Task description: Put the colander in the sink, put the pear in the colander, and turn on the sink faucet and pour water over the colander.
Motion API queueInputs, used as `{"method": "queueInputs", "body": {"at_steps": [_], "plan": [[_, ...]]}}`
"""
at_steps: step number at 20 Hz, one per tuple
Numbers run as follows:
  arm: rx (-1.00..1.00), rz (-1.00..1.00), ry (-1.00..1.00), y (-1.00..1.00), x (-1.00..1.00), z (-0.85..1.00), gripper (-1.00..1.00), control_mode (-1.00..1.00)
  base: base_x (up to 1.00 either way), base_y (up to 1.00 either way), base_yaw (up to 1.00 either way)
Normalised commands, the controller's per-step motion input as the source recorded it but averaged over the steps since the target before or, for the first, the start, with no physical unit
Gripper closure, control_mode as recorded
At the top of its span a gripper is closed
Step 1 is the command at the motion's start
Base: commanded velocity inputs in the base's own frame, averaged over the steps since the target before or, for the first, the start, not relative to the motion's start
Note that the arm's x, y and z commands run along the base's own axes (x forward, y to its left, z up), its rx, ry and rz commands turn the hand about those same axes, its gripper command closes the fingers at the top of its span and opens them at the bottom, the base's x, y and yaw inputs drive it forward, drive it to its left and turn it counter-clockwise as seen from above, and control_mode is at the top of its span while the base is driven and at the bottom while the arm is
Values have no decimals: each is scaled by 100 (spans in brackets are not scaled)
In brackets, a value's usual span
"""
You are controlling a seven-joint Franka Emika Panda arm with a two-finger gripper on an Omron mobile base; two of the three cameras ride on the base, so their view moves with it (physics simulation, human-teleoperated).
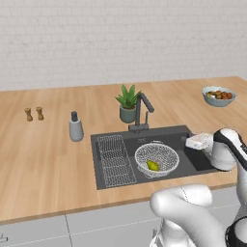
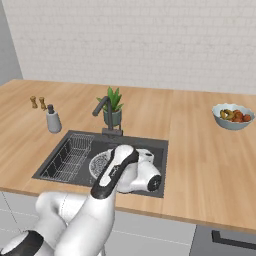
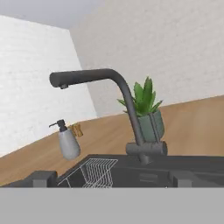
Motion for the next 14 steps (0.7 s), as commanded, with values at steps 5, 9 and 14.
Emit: {"method": "queueInputs", "body": {"at_steps": [5,9,14], "plan": [[-16,17,-20,10,67,30,-100,-100,0,0,0],[-25,9,5,2,54,39,-100,-100,0,0,0],[-10,14,2,-24,26,0,-100,-100,0,0,0]]}}
